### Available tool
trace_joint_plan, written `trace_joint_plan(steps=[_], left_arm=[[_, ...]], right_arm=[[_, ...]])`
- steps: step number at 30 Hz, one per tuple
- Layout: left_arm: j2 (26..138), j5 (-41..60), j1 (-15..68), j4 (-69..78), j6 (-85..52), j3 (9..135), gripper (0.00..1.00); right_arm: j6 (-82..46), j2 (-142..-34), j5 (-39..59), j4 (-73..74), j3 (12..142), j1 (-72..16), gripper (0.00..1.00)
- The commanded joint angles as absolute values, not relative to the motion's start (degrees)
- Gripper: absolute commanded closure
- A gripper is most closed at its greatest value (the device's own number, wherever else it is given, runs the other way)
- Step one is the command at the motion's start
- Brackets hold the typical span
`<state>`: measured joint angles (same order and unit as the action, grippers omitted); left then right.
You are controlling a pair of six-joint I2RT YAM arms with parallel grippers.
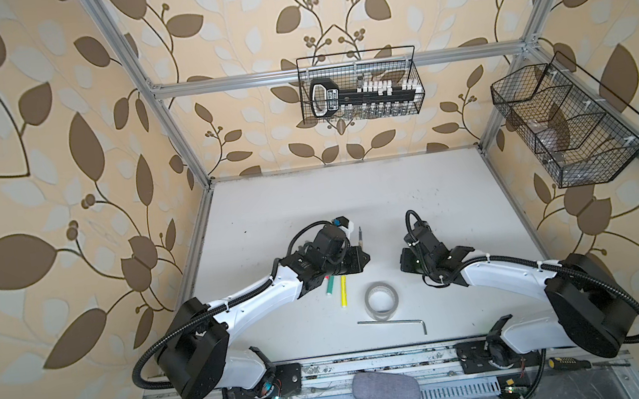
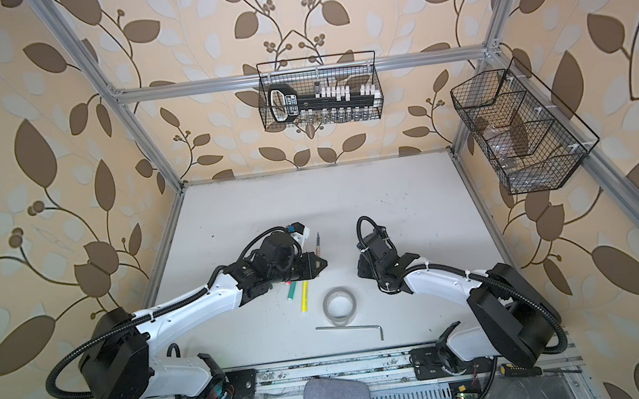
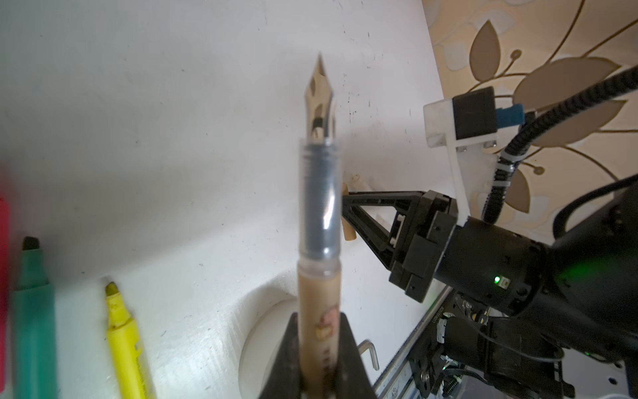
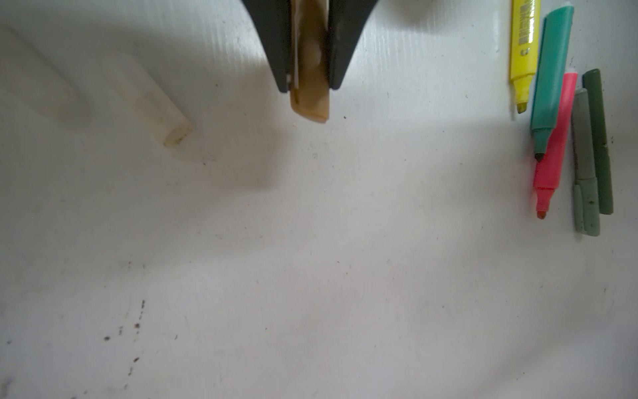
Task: Insert the pens into the pen caps
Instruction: 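Lift the tan cap with the right gripper and carry it toward the pen nib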
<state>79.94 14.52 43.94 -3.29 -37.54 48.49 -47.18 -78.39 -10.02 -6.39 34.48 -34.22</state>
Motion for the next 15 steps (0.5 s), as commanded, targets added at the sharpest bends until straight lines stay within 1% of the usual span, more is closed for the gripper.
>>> trace_joint_plan(steps=[1, 10, 15], left_arm=[[80.5, 16.5, 44.4, -1.5, -35.8, 50.7, 1.0], [82.0, 19.5, 44.6, 0.4, -35.7, 50.9, 1.0], [82.0, 19.6, 44.6, 0.6, -35.7, 50.9, 1.0]], right_arm=[[-49.0, -77.6, -10.1, -4.7, 33.7, -34.1, 0.86], [-51.4, -75.3, -11.4, -3.1, 34.0, -34.1, 0.86], [-52.1, -75.1, -11.6, -2.3, 34.7, -34.3, 0.85]])
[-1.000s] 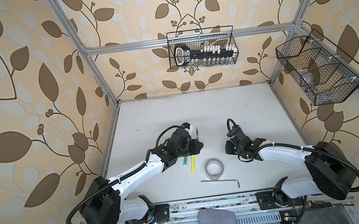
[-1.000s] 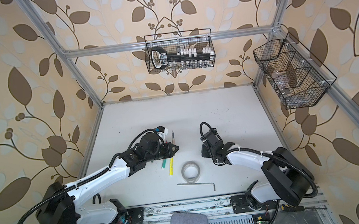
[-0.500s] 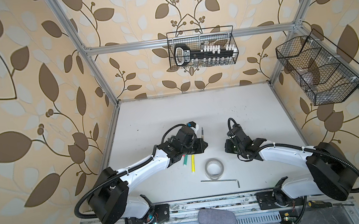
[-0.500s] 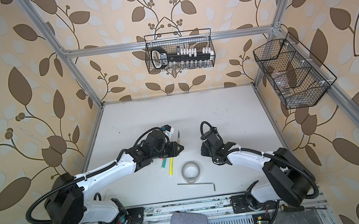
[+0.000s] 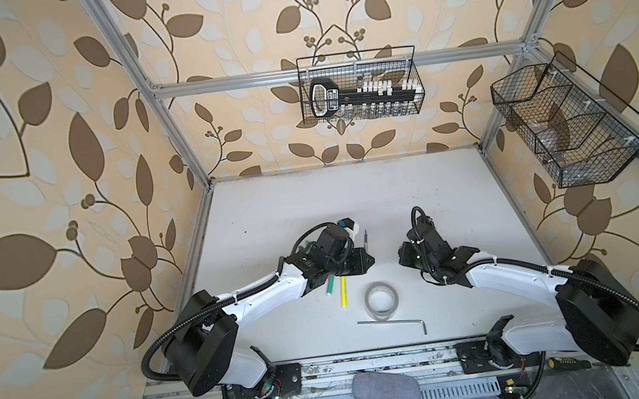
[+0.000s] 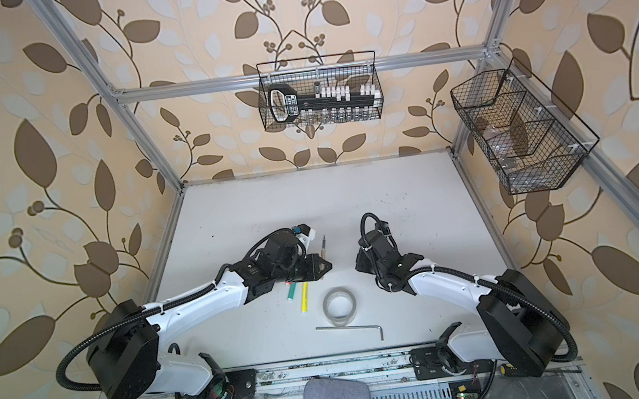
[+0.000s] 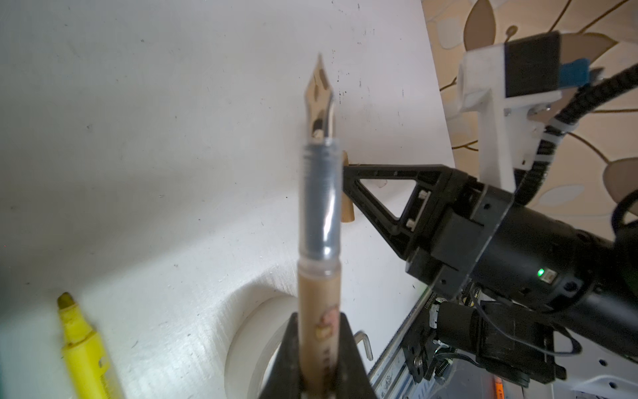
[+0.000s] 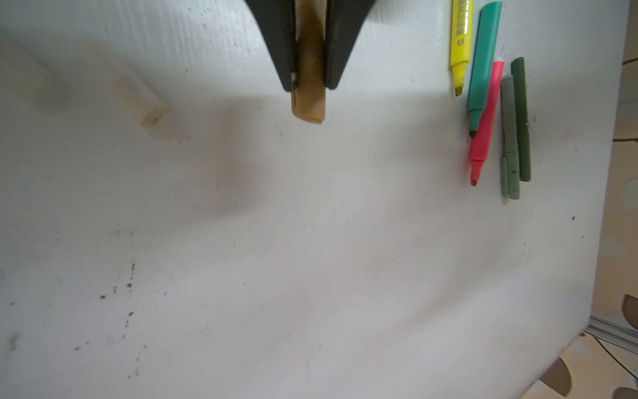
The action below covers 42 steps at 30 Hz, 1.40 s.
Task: Insert the pens into the pen caps
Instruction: 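Lift the tan cap with the right gripper and carry it toward the pen nib, then lower the tan cap with the right gripper over the nib held by the left gripper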
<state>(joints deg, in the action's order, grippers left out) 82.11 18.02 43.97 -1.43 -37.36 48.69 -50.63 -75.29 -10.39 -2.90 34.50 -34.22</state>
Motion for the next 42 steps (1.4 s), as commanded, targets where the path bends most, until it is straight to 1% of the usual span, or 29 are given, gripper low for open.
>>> trace_joint_plan(steps=[1, 7, 14, 18, 34, 42], left_arm=[[82.0, 19.4, 44.6, 0.5, -35.7, 50.9, 1.0], [81.4, 18.0, 44.6, -0.5, -35.4, 50.7, 1.0], [80.8, 17.8, 44.6, -0.9, -35.2, 50.5, 1.0], [81.3, 18.9, 44.6, -0.1, -35.3, 50.4, 1.0], [86.5, 21.0, 44.6, 0.5, -35.6, 52.1, 1.0], [87.1, 22.3, 45.1, 1.1, -35.7, 52.6, 1.0]], right_arm=[[-51.9, -76.0, -11.9, -2.9, 35.3, -34.4, 0.84], [-49.8, -83.0, -13.0, -6.4, 37.4, -34.4, 0.86], [-49.1, -89.1, -10.4, -4.3, 37.7, -34.4, 0.95], [-49.5, -87.8, -11.1, -4.9, 38.5, -34.4, 0.95], [-52.7, -76.8, -15.1, -5.8, 41.2, -34.4, 0.95], [-52.8, -73.0, -16.8, -7.1, 46.0, -34.8, 0.96]])
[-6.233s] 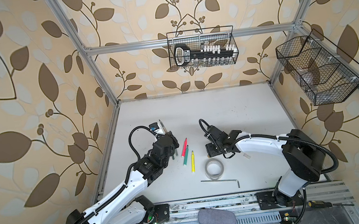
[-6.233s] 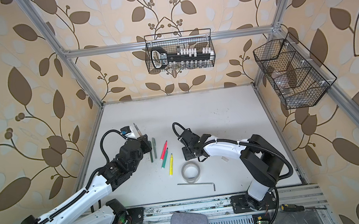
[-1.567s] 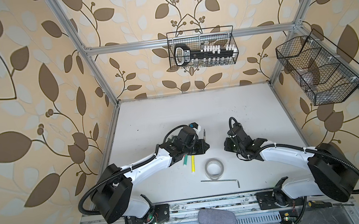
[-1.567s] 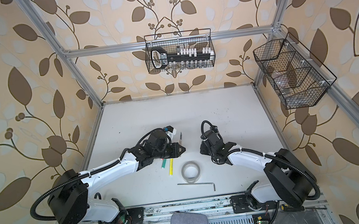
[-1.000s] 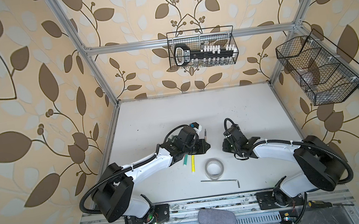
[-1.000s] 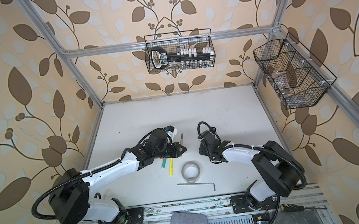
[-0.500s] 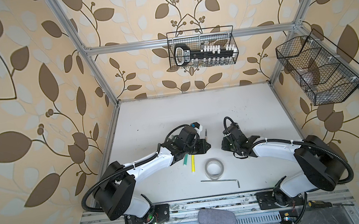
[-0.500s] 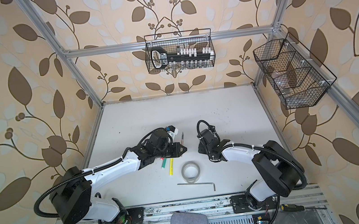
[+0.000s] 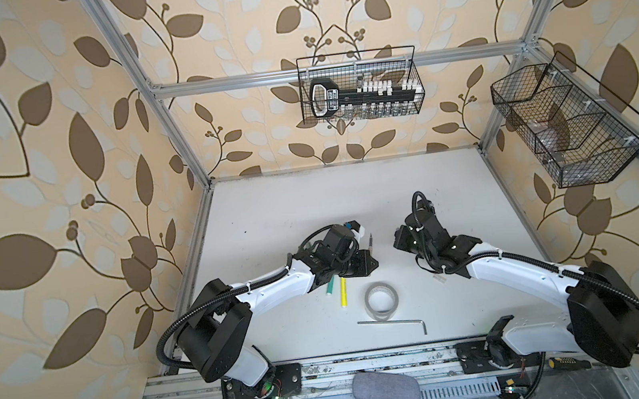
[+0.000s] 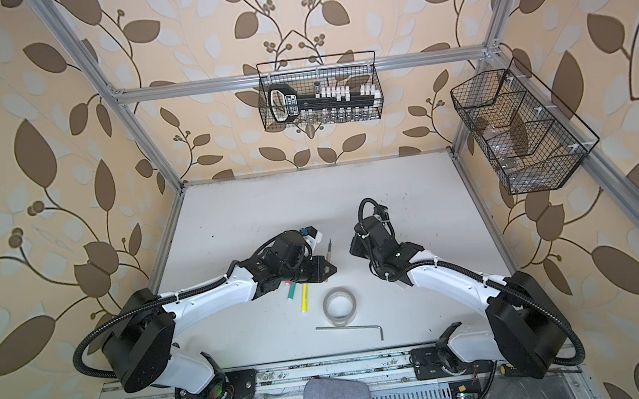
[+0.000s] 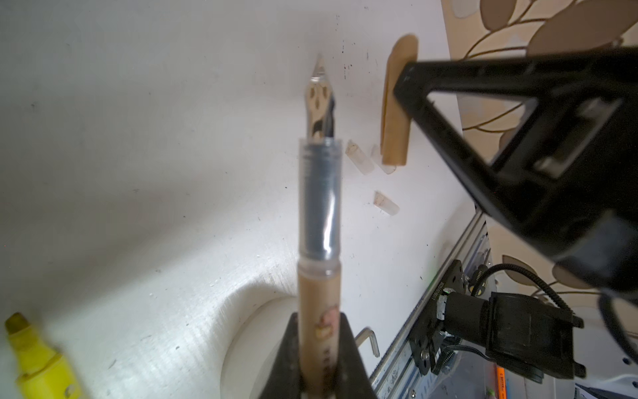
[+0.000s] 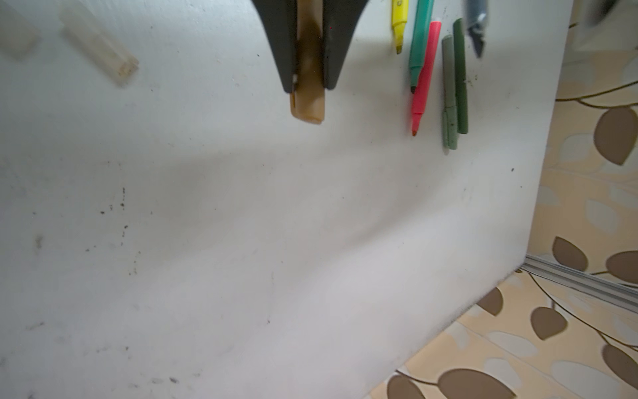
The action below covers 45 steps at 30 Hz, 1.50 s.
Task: Insert the pens into the pen caps
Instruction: 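Lower the tan cap with the right gripper over the nib held by the left gripper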
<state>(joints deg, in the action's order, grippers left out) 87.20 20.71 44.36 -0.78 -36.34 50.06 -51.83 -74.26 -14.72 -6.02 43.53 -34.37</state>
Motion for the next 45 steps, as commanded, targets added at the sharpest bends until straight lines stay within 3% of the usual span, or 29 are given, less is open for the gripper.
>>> trace_joint_plan(steps=[1, 45], left_arm=[[87.2, 22.3, 45.2, 1.1, -35.7, 52.6, 1.0], [83.7, 22.2, 46.0, 3.8, -34.8, 50.3, 1.0]], right_arm=[[-52.9, -73.0, -16.9, -6.9, 46.4, -34.9, 0.96], [-54.4, -80.8, -13.4, 0.4, 54.8, -38.0, 0.98]])
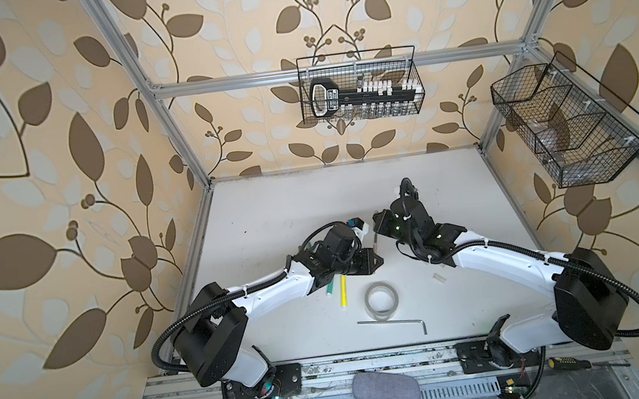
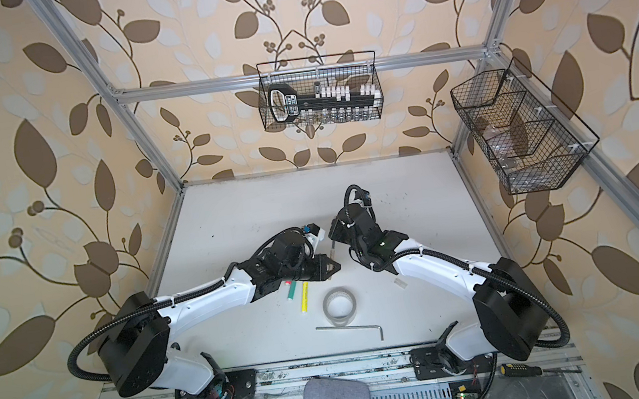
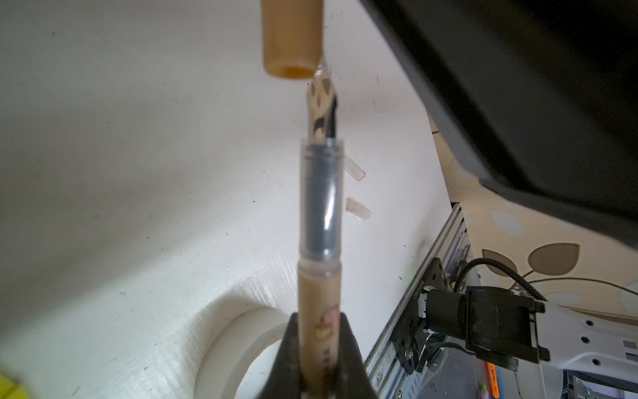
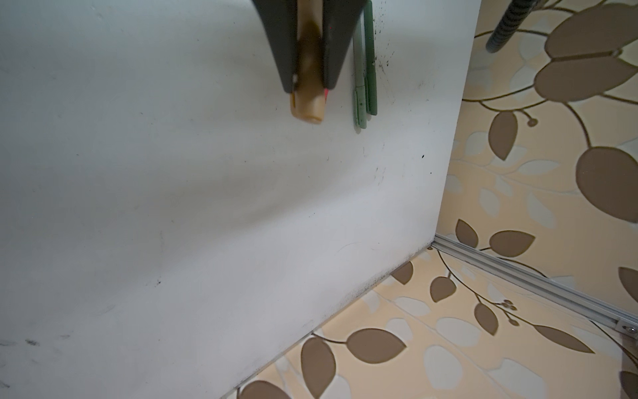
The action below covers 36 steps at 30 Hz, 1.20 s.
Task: Insert the pens into the pen caps
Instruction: 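Lower the tan cap with the right gripper over the nib held by the left gripper, then push the tan cap down onto the pen with the right gripper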
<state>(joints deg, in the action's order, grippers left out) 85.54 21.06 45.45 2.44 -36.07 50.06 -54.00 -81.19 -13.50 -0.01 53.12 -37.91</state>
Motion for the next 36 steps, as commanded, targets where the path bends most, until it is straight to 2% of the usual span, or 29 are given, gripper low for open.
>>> trace_joint_plan(steps=[1, 36], left_arm=[[83.7, 22.2, 46.0, 3.8, -34.9, 50.3, 1.0], [83.2, 21.1, 46.0, 3.3, -34.3, 50.2, 1.0]], right_arm=[[-54.4, -80.6, -13.5, 0.4, 54.8, -37.8, 0.97], [-54.3, -78.6, -12.9, 0.1, 52.0, -38.4, 0.97]])
